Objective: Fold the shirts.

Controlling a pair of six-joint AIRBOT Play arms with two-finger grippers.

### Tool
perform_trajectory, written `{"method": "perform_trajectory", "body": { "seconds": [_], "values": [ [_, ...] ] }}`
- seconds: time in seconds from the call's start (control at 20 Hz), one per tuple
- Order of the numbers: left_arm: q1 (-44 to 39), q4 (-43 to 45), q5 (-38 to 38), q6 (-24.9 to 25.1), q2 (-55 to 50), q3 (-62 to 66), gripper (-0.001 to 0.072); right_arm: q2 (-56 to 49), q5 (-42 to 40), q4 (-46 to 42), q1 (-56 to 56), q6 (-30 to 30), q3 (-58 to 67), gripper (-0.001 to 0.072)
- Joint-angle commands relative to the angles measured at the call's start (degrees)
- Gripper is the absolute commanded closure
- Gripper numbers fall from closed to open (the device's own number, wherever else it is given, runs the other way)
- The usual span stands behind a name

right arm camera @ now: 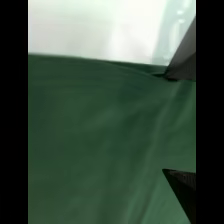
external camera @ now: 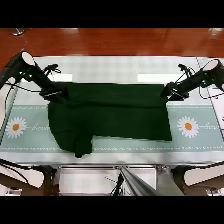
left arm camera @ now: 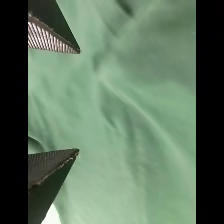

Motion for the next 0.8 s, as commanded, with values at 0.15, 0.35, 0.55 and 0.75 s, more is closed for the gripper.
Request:
{"method": "perform_trajectory", "body": {
  "seconds": [0.15, 0.35, 0.55, 0.75],
  "values": [
    [7.52, 5.42, -3.26, -1.27, 12.81, -13.16, 0.0002, 14.14, 0.85, 0.24, -6.43, -5.33, -6.86, 0.0080],
    [18.91, 9.29, -1.25, -4.74, 24.37, -33.86, 0.0004, 28.61, -9.97, 6.43, -7.67, -6.08, -27.69, 0.0080],
    [26.29, -2.32, 9.33, -1.44, 33.75, -50.93, 0.0004, 36.15, -14.82, 21.16, -7.39, -12.37, -40.59, 0.0081],
    [24.90, -14.25, 15.80, 6.64, 35.63, -59.06, 0.0004, 37.51, -11.50, 25.49, -7.39, -17.92, -42.45, 0.0081]
  ]
}}
